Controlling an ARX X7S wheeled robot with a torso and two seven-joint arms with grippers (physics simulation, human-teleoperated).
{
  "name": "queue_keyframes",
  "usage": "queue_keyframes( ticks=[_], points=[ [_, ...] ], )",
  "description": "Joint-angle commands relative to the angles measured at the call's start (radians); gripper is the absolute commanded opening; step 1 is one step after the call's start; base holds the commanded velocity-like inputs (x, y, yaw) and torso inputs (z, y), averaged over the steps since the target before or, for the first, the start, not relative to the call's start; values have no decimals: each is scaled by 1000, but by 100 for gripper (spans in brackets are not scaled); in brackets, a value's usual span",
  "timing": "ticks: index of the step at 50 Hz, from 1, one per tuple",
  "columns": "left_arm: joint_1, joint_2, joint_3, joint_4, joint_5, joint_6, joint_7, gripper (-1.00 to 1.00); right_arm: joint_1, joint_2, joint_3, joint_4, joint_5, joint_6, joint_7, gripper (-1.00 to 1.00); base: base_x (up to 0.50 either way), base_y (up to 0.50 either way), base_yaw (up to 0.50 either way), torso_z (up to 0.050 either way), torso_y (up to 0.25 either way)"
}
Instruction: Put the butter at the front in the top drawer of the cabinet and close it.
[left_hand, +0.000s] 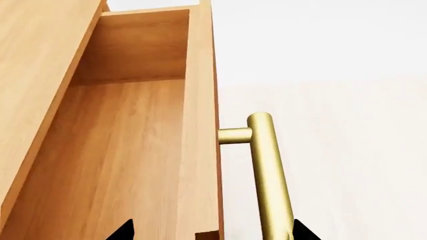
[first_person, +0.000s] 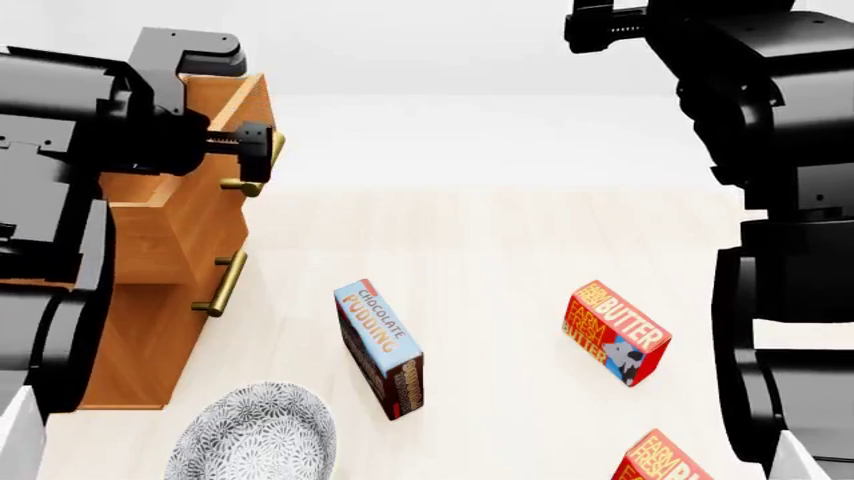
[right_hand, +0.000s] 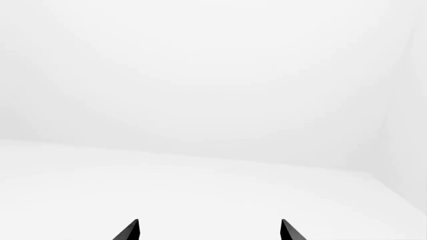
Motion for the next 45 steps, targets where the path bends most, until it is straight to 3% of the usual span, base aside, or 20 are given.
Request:
queue_keyframes(
  ticks=[1, 21, 28, 45],
  points=[
    [24, -5, 0, 23, -4, -18, -2, 100, -3, 4, -2, -8, 4, 6, 1, 100, 0, 0, 0, 0, 0],
    [147, -20, -4, 308, -53, -176, 21, 100, 7, 0, -12, 22, 4, -12, 1, 100, 0, 0, 0, 0, 0],
    [178, -2, -12, 451, -93, -256, 38, 100, 2, 7, -13, 1, 9, 5, 2, 100, 0, 0, 0, 0, 0],
    [213, 69, -91, 565, -161, -343, 11, 100, 12, 15, -17, -14, 14, 22, 4, 100, 0, 0, 0, 0, 0]
  ],
)
